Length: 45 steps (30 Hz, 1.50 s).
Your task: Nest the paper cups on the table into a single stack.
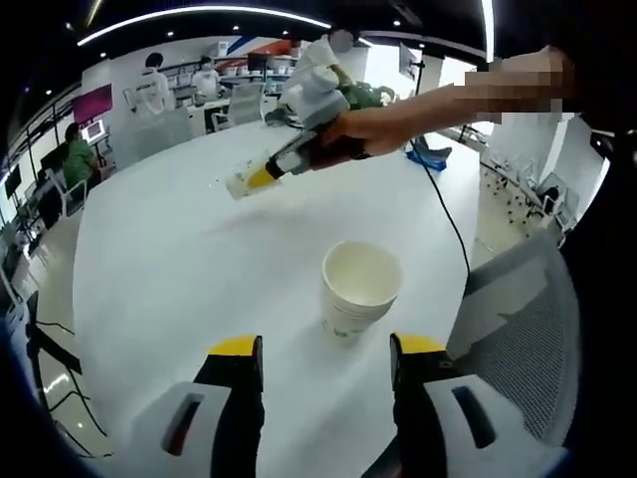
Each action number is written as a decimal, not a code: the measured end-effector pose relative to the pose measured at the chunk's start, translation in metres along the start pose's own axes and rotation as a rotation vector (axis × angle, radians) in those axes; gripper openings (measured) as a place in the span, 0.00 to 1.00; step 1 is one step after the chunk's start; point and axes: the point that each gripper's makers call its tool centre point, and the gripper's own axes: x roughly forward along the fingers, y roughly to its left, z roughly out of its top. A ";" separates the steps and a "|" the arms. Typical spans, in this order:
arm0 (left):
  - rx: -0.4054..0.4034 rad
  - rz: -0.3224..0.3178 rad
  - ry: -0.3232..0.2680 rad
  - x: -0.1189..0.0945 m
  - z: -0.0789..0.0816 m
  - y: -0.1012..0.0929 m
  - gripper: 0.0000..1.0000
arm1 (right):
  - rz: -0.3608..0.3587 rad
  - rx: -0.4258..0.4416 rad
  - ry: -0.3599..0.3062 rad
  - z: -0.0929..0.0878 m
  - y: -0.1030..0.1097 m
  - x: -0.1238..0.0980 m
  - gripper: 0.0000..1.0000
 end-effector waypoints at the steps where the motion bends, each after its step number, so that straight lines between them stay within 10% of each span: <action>1: 0.004 0.001 -0.001 0.001 0.001 0.001 0.50 | 0.002 -0.011 0.005 0.000 0.001 -0.003 0.00; 17: 0.099 0.017 -0.017 0.011 0.025 0.000 0.51 | 0.051 -0.305 0.132 -0.009 0.019 -0.053 0.00; 45: 0.227 0.031 -0.059 0.022 0.069 0.009 0.52 | 0.252 -0.735 0.296 -0.020 0.118 -0.114 0.00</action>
